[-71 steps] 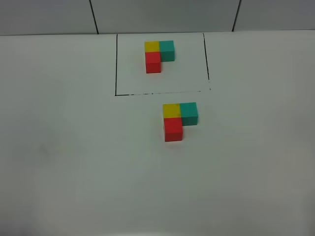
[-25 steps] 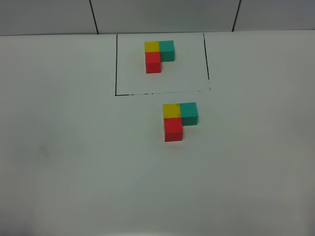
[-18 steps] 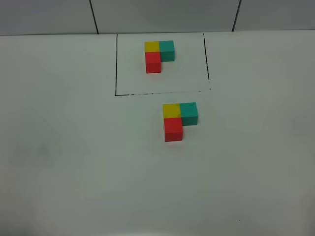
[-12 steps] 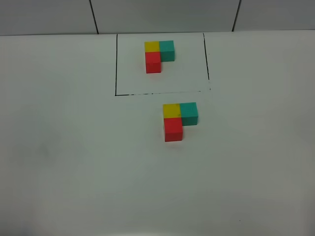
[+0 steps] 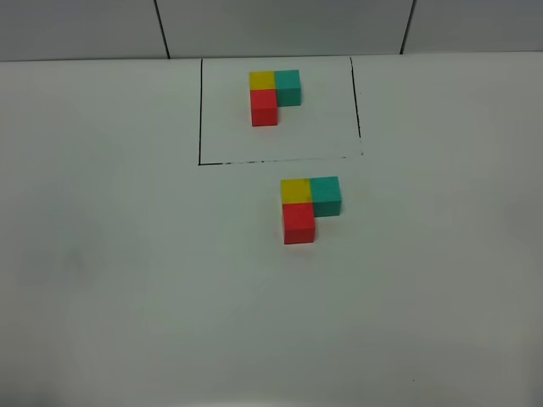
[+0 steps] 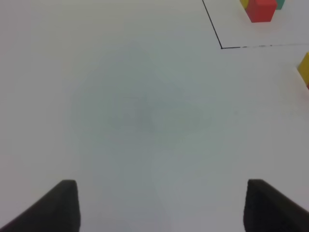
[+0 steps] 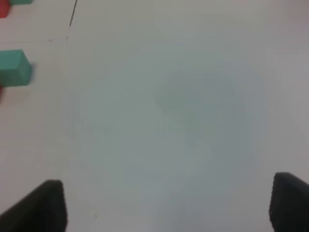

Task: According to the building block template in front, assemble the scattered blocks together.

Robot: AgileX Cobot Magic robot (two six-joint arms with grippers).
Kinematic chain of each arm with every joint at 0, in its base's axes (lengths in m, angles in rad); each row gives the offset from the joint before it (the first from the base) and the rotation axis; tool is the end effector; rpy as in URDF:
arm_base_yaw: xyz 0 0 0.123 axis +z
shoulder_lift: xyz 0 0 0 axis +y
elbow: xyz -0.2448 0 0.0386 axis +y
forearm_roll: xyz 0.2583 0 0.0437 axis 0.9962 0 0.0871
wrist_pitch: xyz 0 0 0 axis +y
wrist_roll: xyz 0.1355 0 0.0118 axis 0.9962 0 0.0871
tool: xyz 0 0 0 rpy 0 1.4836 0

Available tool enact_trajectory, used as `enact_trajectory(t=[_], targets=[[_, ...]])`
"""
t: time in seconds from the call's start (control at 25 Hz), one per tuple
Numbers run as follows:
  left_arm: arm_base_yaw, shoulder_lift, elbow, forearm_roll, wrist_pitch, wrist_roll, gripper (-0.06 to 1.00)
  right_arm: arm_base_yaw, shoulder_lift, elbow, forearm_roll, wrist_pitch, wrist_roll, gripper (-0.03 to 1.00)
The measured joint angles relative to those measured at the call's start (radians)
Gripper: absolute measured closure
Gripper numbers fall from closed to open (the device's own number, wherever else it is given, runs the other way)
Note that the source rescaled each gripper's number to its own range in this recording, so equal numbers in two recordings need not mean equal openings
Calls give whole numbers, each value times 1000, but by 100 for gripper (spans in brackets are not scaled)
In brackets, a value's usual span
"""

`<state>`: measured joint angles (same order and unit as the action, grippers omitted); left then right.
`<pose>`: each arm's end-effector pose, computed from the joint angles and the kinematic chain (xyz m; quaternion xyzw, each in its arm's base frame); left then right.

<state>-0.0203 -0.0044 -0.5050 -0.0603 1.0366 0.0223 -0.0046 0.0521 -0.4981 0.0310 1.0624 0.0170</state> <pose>0.0820 -0.0087 0.2668 0.0189 0.8438 -0.0296 0.5355 0.0891 0.0033 0.2565 0.0092 0.8673 0.0186 0.4974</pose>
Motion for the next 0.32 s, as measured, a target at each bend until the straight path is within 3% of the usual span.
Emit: enact_trajectory(t=[0.32], targets=[[0,0,0,0,0,0,33,0,0,0,0,0,0,24]])
